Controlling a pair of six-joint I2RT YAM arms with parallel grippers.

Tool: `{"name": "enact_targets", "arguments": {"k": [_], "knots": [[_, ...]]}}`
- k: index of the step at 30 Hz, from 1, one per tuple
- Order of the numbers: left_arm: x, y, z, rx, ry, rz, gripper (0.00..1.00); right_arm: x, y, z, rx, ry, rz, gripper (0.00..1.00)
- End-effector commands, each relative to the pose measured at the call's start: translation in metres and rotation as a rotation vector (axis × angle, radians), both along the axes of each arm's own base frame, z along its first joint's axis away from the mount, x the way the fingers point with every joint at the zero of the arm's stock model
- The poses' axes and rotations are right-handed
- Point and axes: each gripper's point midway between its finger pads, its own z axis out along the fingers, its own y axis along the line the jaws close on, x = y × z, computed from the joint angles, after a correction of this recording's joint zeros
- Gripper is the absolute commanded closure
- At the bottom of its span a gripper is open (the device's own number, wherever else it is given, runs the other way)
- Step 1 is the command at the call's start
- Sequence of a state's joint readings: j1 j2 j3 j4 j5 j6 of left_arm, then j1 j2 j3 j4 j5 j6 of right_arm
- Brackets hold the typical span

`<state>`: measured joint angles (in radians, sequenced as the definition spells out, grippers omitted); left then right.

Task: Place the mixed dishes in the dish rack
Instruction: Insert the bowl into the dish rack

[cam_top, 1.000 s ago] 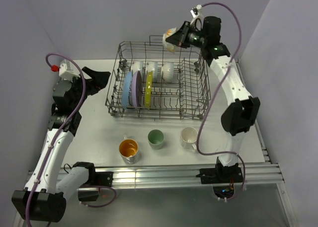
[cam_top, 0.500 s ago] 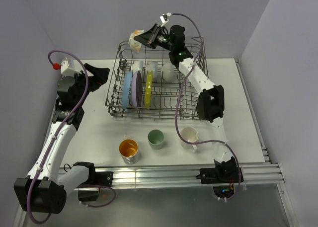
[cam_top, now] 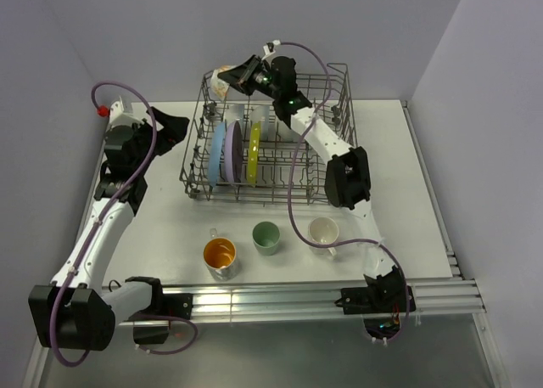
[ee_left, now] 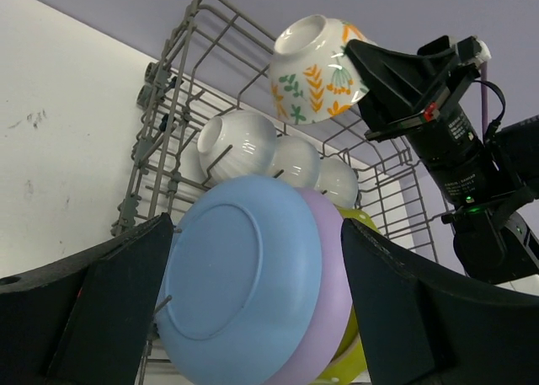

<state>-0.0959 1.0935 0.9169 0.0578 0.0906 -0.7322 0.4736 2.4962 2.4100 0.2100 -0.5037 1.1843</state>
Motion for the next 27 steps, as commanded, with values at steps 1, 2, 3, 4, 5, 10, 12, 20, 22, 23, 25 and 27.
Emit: {"name": "enact_targets", "arguments": {"k": [1,2,3,4,5,10,12,20,22,23,25,27], "knots": [[0.006,-0.004,0.026,0.026,-0.085,-0.055,0.12,-0.007,0.010,0.016,0.023,-0.009,-0.019,1.00],[0.007,-0.003,0.021,0.024,-0.075,-0.062,0.12,-0.008,0.012,0.005,0.009,0.009,-0.010,1.00],[0.008,-0.004,0.021,0.016,-0.078,-0.064,0.12,-0.009,0.012,0.000,-0.004,0.020,-0.004,1.00],[0.008,-0.005,0.019,0.009,-0.079,-0.067,0.12,-0.008,0.012,-0.006,-0.014,0.036,-0.006,1.00],[0.008,-0.005,0.014,0.001,-0.072,-0.074,0.12,-0.003,0.010,-0.009,-0.022,0.040,-0.031,1.00],[0.007,-0.004,0.010,-0.006,-0.070,-0.095,0.11,0.000,0.019,-0.016,-0.049,0.008,-0.039,1.00],[0.005,-0.003,0.008,-0.013,-0.068,-0.099,0.11,-0.004,0.023,-0.019,-0.054,0.013,-0.017,1.00],[0.004,-0.002,-0.001,-0.030,-0.046,-0.099,0.12,-0.003,0.031,-0.024,-0.025,-0.019,0.010,1.00],[0.004,-0.002,-0.003,-0.032,-0.036,-0.098,0.12,-0.004,0.033,-0.025,-0.011,-0.028,0.033,1.00],[0.005,-0.002,-0.005,-0.035,-0.028,-0.099,0.12,-0.007,0.036,-0.020,0.003,-0.054,0.046,1.00],[0.007,-0.002,-0.005,-0.041,-0.025,-0.099,0.12,-0.011,0.039,-0.023,0.010,-0.064,0.075,1.00],[0.010,-0.002,-0.007,-0.047,-0.017,-0.096,0.12,-0.014,0.042,-0.023,0.021,-0.095,0.101,1.00]]}}
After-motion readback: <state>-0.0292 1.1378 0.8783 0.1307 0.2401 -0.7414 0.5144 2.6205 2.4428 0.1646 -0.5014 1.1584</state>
